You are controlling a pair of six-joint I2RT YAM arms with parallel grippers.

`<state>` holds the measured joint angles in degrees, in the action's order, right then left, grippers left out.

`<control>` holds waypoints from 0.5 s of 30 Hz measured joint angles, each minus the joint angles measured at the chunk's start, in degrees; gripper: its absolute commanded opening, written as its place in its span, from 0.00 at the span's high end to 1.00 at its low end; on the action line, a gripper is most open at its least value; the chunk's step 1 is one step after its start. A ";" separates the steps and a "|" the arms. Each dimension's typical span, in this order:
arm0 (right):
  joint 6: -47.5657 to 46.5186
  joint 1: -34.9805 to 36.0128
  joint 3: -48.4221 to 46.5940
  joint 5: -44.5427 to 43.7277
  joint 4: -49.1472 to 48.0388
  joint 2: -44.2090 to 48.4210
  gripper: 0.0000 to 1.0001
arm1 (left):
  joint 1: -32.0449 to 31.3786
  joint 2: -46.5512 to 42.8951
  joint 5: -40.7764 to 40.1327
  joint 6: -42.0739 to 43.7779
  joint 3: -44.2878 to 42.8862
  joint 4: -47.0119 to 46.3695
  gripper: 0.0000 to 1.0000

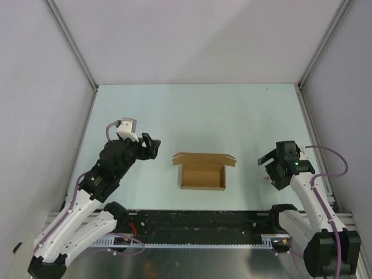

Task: Fold the paper box

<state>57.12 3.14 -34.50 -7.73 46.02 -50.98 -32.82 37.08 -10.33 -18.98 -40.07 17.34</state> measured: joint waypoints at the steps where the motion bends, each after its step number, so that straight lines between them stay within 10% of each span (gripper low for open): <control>1: 0.11 0.00 0.00 0.00 0.22 -0.02 0.00 | 0.00 0.00 0.00 0.00 0.00 0.00 0.25; 15: 0.17 0.00 0.00 -1.49 1.38 -7.23 0.01 | 0.00 0.92 -0.02 0.00 0.00 0.00 0.25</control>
<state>57.30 3.14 -34.50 -9.21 47.40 -58.22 -32.82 38.00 -10.35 -18.98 -40.07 17.34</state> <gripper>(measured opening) 0.995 0.753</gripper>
